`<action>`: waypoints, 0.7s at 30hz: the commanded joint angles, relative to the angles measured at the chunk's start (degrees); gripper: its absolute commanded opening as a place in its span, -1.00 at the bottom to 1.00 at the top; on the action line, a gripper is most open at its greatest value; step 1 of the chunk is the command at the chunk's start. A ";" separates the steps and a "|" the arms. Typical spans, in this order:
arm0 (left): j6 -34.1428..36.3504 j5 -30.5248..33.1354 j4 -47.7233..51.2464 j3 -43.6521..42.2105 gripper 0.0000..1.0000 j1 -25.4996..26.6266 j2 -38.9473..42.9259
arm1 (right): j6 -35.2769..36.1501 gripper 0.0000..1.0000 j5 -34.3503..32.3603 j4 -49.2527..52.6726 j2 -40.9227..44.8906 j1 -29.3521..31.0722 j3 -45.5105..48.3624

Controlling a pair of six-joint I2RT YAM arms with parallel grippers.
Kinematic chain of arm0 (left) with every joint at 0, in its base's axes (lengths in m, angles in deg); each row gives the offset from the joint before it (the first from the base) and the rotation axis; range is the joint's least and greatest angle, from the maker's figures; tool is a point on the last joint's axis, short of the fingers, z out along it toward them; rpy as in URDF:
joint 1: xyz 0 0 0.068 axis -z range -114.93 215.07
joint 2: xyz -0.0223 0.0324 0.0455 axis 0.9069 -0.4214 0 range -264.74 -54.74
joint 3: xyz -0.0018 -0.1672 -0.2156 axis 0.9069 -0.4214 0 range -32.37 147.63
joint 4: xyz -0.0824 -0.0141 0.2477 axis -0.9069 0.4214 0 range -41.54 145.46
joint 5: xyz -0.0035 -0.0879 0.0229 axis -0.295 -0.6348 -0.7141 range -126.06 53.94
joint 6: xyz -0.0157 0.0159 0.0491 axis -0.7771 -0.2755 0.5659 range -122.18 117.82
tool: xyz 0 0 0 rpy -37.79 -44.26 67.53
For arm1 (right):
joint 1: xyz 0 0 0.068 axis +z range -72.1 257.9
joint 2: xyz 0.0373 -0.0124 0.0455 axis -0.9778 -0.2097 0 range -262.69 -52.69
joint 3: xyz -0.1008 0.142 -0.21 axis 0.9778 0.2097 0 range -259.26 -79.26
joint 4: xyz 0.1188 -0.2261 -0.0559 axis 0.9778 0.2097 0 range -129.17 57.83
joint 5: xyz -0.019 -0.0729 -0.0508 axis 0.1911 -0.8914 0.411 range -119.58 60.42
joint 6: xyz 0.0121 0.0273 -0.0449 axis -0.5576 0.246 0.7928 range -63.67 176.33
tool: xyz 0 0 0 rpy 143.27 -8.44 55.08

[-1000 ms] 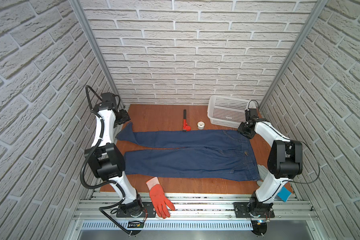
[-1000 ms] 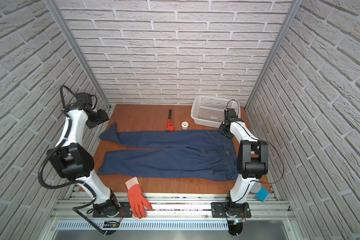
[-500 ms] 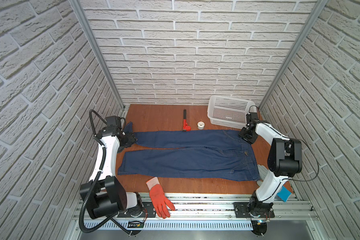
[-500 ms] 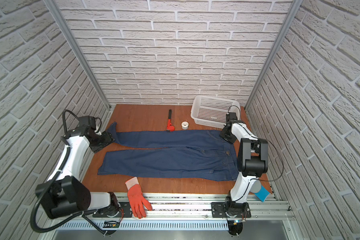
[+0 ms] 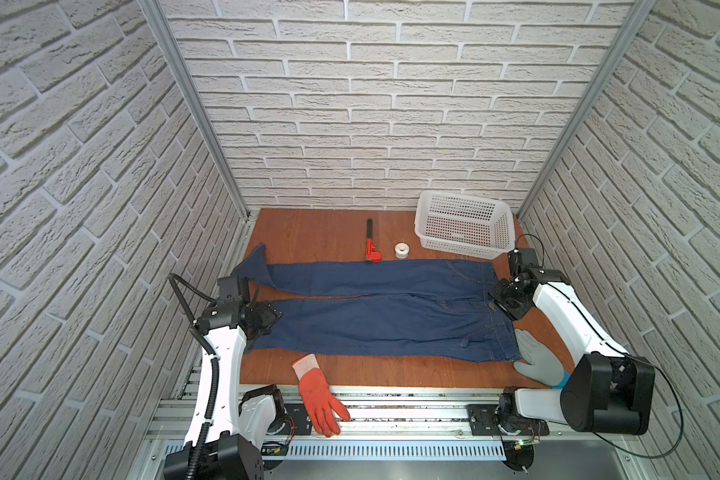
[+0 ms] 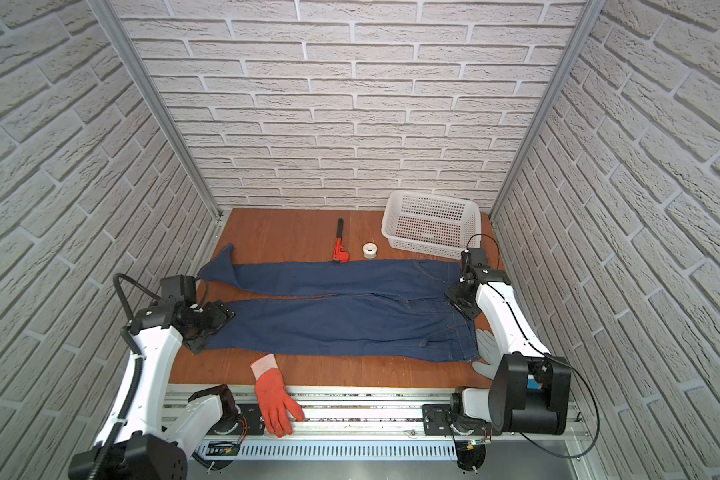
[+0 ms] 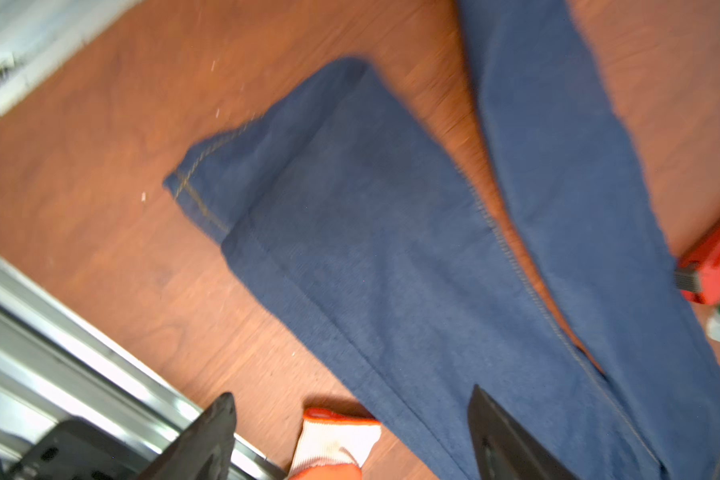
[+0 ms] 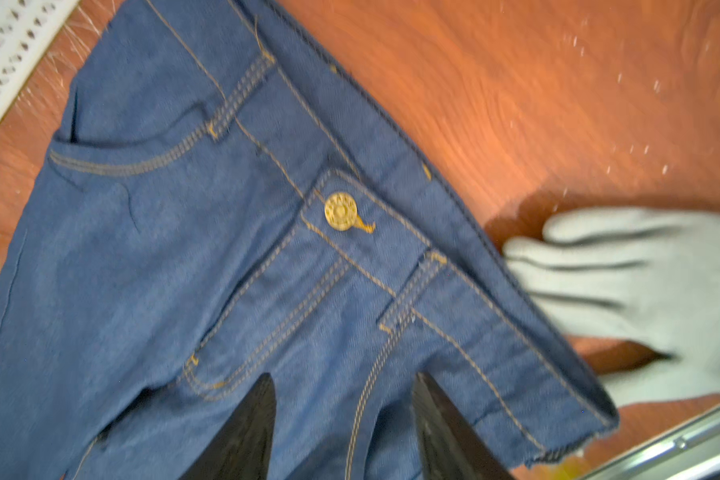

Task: Fold and stack the trousers
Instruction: 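Move the left gripper to the near hem while the right slides to the waistband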

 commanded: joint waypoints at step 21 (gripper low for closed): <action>-13.12 4.53 -5.08 -12.16 0.95 5.25 -0.12 | -11.47 0.18 -0.45 21.42 14.72 6.24 7.87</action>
